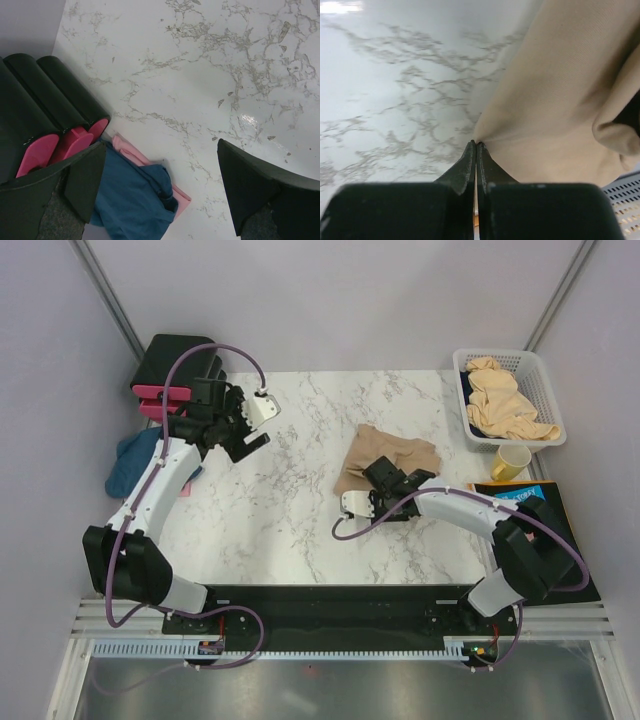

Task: Fold and stack the t-shirts
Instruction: Fold the long partially folded tshirt into a neat square

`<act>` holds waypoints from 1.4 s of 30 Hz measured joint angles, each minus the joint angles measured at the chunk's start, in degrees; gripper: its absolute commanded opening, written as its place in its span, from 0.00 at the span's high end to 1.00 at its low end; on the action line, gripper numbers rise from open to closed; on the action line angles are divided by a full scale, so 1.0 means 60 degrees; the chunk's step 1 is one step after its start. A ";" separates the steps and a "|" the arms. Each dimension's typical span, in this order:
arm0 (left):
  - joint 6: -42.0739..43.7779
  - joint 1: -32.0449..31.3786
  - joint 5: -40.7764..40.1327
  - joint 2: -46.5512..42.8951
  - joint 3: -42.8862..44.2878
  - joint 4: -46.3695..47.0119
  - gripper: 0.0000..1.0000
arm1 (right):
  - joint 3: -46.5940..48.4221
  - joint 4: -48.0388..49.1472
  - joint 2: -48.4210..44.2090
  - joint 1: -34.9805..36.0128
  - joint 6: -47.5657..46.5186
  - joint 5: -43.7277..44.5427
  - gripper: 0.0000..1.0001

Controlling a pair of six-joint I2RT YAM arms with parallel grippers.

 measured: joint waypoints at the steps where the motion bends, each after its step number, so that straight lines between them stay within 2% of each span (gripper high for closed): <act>1: 0.0018 0.0000 0.0000 0.0022 0.0040 0.0004 0.00 | -0.0124 -0.0171 -0.0149 0.0157 -0.0015 -0.0051 1.00; 2: 0.0025 0.0000 0.0000 0.0036 0.0069 0.0004 0.00 | -0.0255 -0.0321 -0.0277 0.0328 -0.0011 -0.0084 0.99; 3: 0.0036 0.0000 0.0000 0.0044 0.0087 0.0007 0.00 | -0.0339 -0.0441 -0.0350 0.0455 -0.0011 -0.0102 0.83; 4: 0.0062 0.0000 0.0000 0.0047 0.0109 0.0007 0.00 | -0.0455 -0.0605 -0.0441 0.0652 -0.0007 -0.0127 0.63; 6: 0.0124 0.0000 0.0004 0.0047 0.0160 0.0004 0.00 | -0.0594 -0.0841 -0.0557 0.0900 0.0091 -0.0193 0.32; 7: 0.0168 0.0000 0.0000 0.0047 0.0178 0.0007 0.00 | -0.0634 -0.0994 -0.0608 0.1013 0.0124 -0.0240 0.29; 13: 0.0423 0.0000 0.0026 0.0047 0.0229 0.0015 0.00 | -0.0270 -0.1832 -0.0889 0.1158 0.0397 -0.0477 0.27; 17: 0.0463 0.0000 0.0280 0.0047 0.0229 0.0066 0.00 | 0.1137 -0.2401 -0.1045 0.1155 0.0739 -0.0561 0.25; 21: 0.0455 -0.0004 0.0623 0.0047 0.0233 0.0171 0.00 | 0.2557 -0.2299 -0.1286 0.1155 0.0703 -0.0342 0.27; 24: 0.0448 -0.0004 0.0732 0.0047 0.0233 0.0222 0.00 | 0.3027 -0.2022 -0.1078 0.1122 0.0361 -0.0186 0.27; 31: 0.0448 0.0000 0.0459 0.0022 0.0251 0.0335 0.00 | 0.2335 -0.1519 -0.0178 0.0954 -0.0765 -0.0091 0.26; 42: 0.0452 0.0000 0.0026 -0.0350 0.0091 0.0433 0.00 | 0.2328 -0.0397 0.0882 0.0321 -0.0973 0.0288 0.30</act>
